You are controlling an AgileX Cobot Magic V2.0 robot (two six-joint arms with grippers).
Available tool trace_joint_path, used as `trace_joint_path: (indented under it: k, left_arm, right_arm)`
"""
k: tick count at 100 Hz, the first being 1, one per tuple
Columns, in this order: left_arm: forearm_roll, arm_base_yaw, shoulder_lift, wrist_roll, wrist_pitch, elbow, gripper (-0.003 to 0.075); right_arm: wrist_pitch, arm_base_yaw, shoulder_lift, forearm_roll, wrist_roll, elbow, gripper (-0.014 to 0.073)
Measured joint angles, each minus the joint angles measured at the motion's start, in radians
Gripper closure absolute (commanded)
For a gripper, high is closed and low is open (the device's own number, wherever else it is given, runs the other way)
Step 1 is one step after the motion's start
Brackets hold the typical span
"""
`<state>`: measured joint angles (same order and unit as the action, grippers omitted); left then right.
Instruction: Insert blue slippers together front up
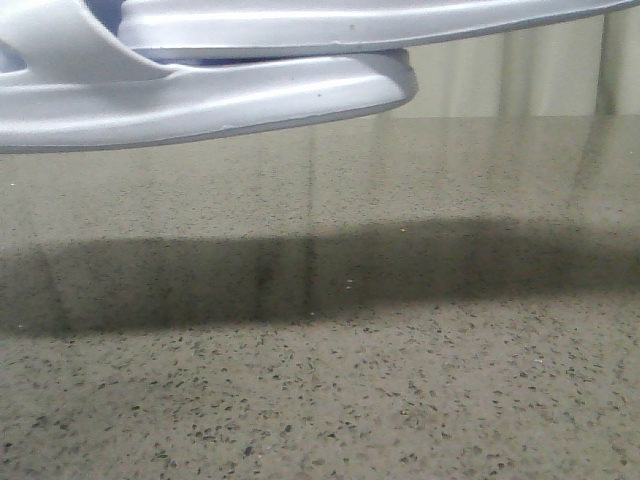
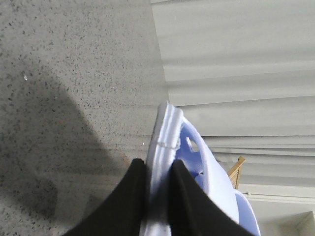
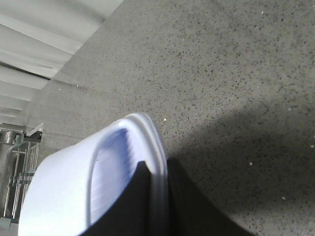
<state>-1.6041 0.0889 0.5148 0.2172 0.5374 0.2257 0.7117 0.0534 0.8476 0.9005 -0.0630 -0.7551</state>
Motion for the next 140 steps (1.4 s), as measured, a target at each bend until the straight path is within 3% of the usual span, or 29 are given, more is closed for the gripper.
trace_joint_path:
  k: [36, 71, 140]
  left_arm:
    - [-0.018, 0.000, 0.000, 0.020, 0.000, 0.000, 0.0704]
    - [-0.028, 0.000, 0.000, 0.022, -0.014, 0.000, 0.0704]
    - [-0.034, -0.004, 0.000, 0.037, -0.030, 0.000, 0.0704]
  right_arm:
    - [0.023, 0.000, 0.075, 0.168, -0.148, 0.000, 0.0701]
    - [0.058, -0.002, 0.134, 0.249, -0.249, 0.000, 0.0701]
    - [0.170, -0.006, 0.178, 0.285, -0.368, -0.002, 0.0701]
